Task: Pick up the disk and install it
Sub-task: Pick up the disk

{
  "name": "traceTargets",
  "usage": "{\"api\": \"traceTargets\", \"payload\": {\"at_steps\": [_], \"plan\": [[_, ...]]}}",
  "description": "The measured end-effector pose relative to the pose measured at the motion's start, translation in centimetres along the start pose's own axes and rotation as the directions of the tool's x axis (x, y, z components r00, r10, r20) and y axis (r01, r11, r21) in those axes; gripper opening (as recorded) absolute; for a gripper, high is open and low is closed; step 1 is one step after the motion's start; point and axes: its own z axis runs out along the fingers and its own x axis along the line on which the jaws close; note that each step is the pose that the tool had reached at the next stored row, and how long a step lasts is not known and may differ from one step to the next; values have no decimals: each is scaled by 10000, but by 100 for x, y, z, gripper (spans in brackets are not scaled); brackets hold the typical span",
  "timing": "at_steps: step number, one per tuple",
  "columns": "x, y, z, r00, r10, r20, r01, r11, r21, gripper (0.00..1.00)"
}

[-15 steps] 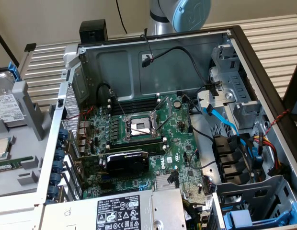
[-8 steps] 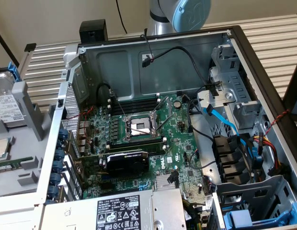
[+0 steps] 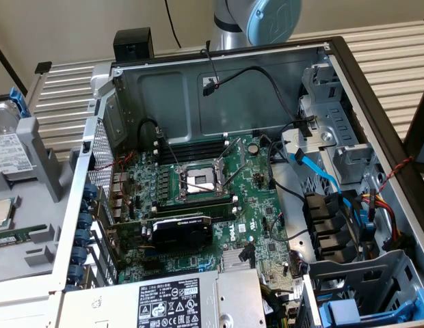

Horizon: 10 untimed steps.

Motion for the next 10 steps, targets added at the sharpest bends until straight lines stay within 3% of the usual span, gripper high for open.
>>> {"api": "traceTargets", "payload": {"at_steps": [7,10], "plan": [[-2,2,-146,10000,-1,-26,1,9999,125,37],[-4,4,-247,10000,0,-36,1,9999,149,37]]}}
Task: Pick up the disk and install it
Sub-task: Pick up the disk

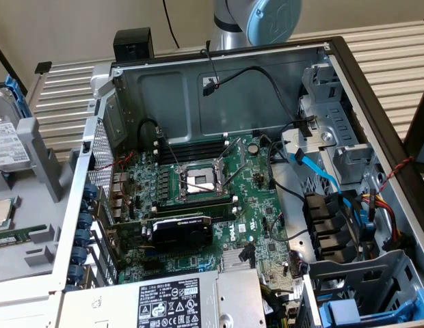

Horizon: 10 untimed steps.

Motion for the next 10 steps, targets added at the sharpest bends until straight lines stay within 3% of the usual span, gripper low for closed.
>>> {"api": "traceTargets", "payload": {"at_steps": [10], "plan": [[-4,1,-354,10000,-1,-12,1,10000,76,37]]}}
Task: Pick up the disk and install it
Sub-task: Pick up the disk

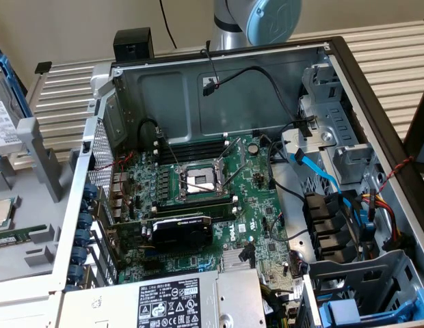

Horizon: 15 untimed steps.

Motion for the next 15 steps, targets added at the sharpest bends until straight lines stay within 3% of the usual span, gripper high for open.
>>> {"api": "traceTargets", "payload": {"at_steps": [4,9,15], "plan": [[-2,-17,-140,10000,1,-8,-1,10000,13,37],[1,-103,-342,10000,0,-8,0,10000,12,37],[18,-232,-463,10000,0,-8,0,10000,17,37]]}}
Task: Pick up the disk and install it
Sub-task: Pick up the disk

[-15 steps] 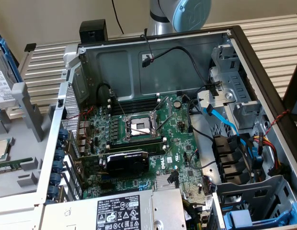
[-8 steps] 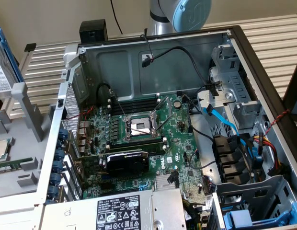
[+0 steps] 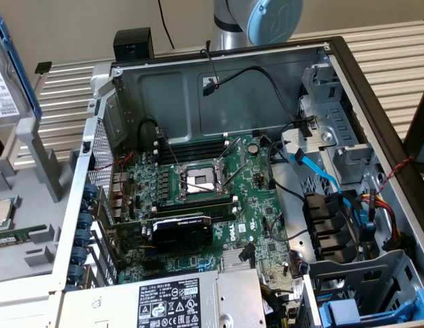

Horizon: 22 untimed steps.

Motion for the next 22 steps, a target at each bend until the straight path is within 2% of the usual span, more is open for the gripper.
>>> {"api": "traceTargets", "payload": {"at_steps": [4,7,11,15,22], "plan": [[1,-60,-61,10000,0,-1,0,10000,2,37],[2,-78,-74,10000,0,-1,0,10000,33,37],[12,-164,-137,10000,0,7,-1,10000,44,37],[37,-263,-237,10000,-1,51,0,10000,45,37],[85,-424,-431,9998,1,179,-2,10000,49,37]]}}
